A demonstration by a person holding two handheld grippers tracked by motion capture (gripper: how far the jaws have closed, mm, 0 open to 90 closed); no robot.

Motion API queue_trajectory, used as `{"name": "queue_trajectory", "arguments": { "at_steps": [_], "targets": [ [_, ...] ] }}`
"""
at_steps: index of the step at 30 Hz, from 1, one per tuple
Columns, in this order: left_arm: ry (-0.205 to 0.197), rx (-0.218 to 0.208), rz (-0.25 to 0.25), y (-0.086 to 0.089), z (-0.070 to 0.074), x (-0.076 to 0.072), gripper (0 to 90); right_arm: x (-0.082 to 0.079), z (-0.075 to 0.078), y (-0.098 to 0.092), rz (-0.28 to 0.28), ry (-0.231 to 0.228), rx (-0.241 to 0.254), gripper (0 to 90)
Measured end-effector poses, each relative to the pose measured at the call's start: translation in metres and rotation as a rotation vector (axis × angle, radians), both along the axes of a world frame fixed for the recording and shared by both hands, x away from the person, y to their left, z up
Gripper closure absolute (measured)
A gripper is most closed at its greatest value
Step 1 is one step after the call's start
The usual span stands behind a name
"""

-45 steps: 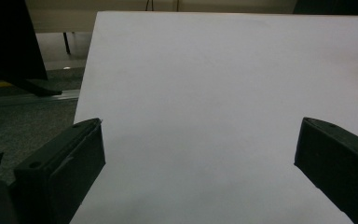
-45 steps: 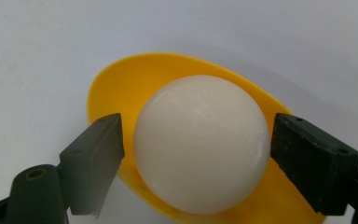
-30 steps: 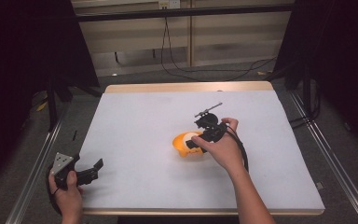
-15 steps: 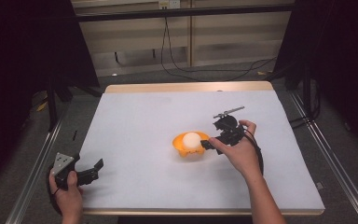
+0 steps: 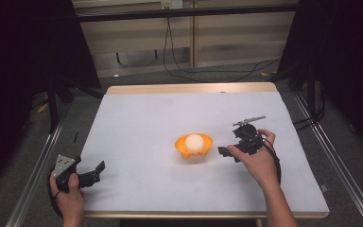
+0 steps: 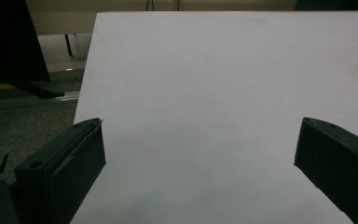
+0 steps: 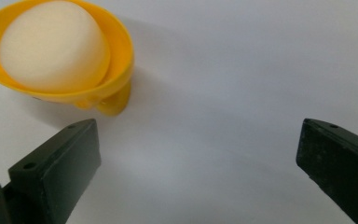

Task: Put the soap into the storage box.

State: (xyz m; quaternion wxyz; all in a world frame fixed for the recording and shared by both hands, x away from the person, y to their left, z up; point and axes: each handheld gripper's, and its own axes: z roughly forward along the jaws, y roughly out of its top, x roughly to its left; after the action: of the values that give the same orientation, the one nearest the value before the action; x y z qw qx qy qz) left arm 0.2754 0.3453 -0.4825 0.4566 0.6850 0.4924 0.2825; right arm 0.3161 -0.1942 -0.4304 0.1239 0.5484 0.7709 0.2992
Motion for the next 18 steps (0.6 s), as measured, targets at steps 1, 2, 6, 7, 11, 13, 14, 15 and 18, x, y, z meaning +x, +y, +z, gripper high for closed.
{"name": "queue_trajectory", "arguments": {
  "at_steps": [1, 2, 6, 7, 11, 13, 14, 15, 18],
  "targets": [
    [0.000, 0.000, 0.000, 0.000, 0.000, 0.000, 1.6, -0.002, -0.002, -0.004, -0.007, 0.003, -0.004, 0.0],
    [0.000, 0.000, 0.001, 0.000, 0.000, 0.000, 1.6, -0.002, -0.002, -0.004, -0.007, 0.003, -0.004, 0.0],
    [0.001, -0.003, 0.001, 0.000, 0.000, 0.000, 1.6, -0.007, -0.007, -0.015, -0.023, 0.001, -0.006, 0.0],
    [0.000, 0.001, 0.001, 0.000, 0.000, 0.000, 1.6, -0.009, -0.007, -0.018, -0.028, -0.001, -0.006, 0.0],
    [0.000, -0.005, -0.003, 0.000, 0.000, 0.000, 1.6, -0.014, -0.011, -0.028, -0.044, -0.006, -0.007, 0.0],
    [0.000, -0.003, -0.002, 0.000, 0.000, 0.000, 1.6, -0.018, -0.014, -0.034, -0.052, -0.006, -0.003, 0.0],
    [0.000, -0.002, 0.000, 0.000, 0.000, 0.000, 1.6, -0.019, -0.015, -0.037, -0.056, -0.009, -0.004, 0.0],
    [0.000, -0.002, 0.000, -0.001, 0.000, 0.000, 1.6, -0.021, -0.016, -0.039, -0.060, -0.007, -0.004, 0.0],
    [0.000, -0.004, -0.001, -0.001, 0.000, 0.000, 1.6, -0.026, -0.020, -0.047, -0.074, -0.011, -0.006, 0.0]
  ]
}}
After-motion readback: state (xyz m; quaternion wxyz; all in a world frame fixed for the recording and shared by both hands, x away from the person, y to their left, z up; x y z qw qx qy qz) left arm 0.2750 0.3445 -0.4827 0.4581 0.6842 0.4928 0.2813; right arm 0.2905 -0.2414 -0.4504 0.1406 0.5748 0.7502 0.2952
